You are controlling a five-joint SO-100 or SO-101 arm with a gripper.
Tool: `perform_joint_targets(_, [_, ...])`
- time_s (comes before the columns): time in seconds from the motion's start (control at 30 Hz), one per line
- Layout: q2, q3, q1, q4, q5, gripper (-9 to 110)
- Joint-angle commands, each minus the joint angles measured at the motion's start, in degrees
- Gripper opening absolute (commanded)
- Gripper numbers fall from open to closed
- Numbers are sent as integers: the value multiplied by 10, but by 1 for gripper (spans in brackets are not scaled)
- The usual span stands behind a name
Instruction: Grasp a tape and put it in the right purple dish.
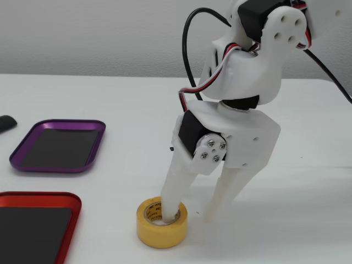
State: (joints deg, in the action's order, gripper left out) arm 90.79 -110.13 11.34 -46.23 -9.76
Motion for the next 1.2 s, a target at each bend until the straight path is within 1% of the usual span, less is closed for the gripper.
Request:
perform_joint_targets(0.0, [-7,5,-2,6,-6,16])
perform_joint_targets(0.13, [-63,25,-1,-4,-5,16])
perform_joint_targets(0.2, [-85,48,-1,-32,-6,15])
perform_joint_targets(0.3, [-111,89,-1,-60,-6,10])
perform_joint_targets(0.43, [-116,104,0,-56,-2,-1])
perform_joint_targets(0.47, [-116,104,1,-55,0,-1])
perform_joint_targets(0.6, [-102,105,4,-63,1,-1])
perform_joint_targets(0.73, [-6,98,0,-54,1,-1])
perform_joint_targets(0.87, [111,96,-17,-28,-11,-1])
perform_joint_targets(1.0, [199,96,-62,29,-76,-1])
perform_joint_targets(1.07, [219,96,-92,75,-99,-1])
perform_joint_targets(1.17, [197,96,-142,158,-112,-1])
